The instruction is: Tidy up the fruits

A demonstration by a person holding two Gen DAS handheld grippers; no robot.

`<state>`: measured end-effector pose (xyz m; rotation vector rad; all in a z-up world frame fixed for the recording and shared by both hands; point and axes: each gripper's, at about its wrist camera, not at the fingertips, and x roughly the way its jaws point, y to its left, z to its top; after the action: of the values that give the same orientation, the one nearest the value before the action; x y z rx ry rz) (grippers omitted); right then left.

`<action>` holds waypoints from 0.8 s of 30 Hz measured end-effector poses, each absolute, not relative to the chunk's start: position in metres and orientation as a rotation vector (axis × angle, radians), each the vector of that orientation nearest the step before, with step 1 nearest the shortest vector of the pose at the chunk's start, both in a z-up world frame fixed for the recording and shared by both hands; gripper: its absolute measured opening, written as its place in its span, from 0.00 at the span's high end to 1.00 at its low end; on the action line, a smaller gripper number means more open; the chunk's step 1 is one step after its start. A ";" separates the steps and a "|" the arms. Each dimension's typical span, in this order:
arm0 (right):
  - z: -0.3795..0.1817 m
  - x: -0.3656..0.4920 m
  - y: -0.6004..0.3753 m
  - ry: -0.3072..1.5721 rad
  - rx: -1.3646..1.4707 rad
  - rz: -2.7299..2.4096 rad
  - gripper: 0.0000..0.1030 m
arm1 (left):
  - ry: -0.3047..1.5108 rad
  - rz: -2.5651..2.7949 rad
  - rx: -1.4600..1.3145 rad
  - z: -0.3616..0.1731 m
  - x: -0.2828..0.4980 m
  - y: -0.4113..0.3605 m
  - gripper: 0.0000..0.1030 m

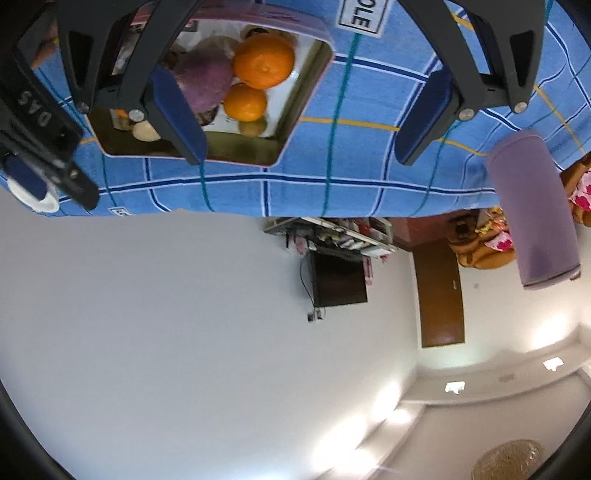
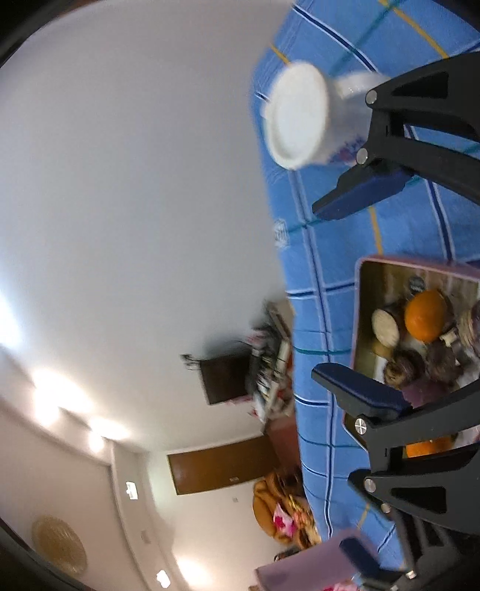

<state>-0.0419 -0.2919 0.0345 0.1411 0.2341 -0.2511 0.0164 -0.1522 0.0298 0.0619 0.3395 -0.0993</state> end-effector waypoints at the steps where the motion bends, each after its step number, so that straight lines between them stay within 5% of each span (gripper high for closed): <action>1: 0.037 -0.046 -0.289 0.219 0.131 -0.248 0.18 | 0.342 -0.100 0.069 0.028 0.016 -0.152 0.00; 24: 0.043 -0.105 -0.263 0.155 0.031 -0.223 0.18 | 0.353 -0.167 0.053 0.029 -0.029 -0.140 0.00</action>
<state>-0.1054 -0.2635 0.0431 0.0307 0.1555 -0.2229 -0.0290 -0.1405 0.0293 0.0533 0.3525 -0.1673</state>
